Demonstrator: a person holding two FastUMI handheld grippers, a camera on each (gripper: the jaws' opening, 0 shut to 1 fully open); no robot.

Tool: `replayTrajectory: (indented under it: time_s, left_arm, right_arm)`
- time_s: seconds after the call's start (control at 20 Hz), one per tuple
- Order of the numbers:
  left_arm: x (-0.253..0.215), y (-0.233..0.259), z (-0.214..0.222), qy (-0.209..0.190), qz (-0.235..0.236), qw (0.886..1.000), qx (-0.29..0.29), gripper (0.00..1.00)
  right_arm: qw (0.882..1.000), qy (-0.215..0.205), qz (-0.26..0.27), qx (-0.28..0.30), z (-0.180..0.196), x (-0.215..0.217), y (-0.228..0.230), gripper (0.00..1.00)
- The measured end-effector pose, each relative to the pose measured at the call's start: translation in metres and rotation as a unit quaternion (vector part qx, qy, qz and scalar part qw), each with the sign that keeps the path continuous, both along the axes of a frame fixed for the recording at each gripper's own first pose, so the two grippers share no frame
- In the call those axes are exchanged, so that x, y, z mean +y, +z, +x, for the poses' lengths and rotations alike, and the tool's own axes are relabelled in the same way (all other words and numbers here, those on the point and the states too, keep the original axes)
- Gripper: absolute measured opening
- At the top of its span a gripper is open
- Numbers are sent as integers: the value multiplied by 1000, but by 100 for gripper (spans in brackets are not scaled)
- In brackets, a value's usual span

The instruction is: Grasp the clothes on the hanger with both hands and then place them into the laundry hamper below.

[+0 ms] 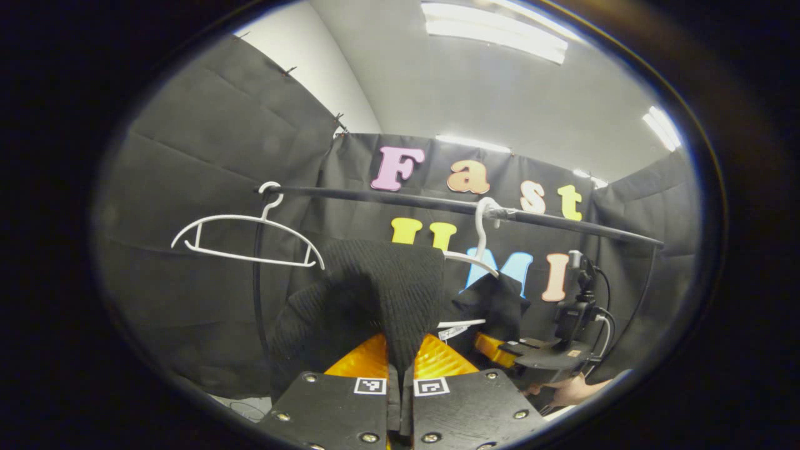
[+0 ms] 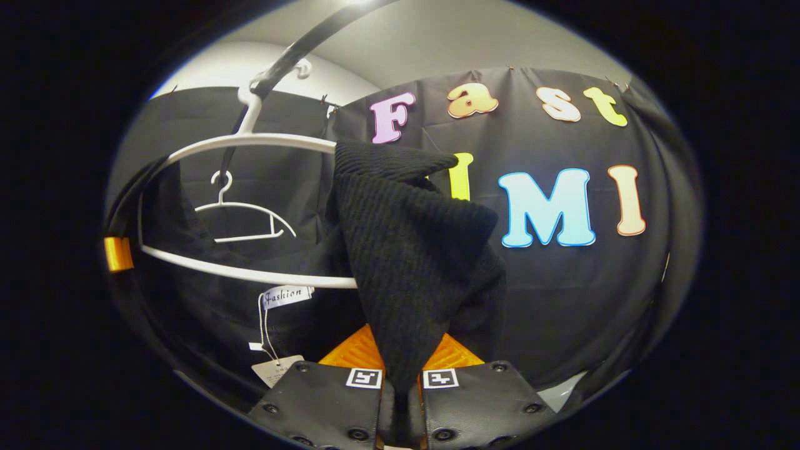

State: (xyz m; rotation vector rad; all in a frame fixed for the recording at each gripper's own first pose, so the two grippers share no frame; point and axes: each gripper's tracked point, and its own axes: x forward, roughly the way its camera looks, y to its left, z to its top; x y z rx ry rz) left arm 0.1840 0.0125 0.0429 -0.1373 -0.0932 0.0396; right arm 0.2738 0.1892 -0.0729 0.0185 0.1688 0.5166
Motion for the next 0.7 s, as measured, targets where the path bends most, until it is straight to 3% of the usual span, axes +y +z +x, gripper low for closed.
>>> replayTrajectory:
  time_s: [0.1,0.7]
  left_arm:
    - [0,3,-2,-1,6,1000,-7,1]
    - [64,45,-18,60,28,995,-70,1]
  right_arm:
    - [1000,7,8,6,1,-8,3,5]
    - [993,-102,50,-42,8,-75,42,9]
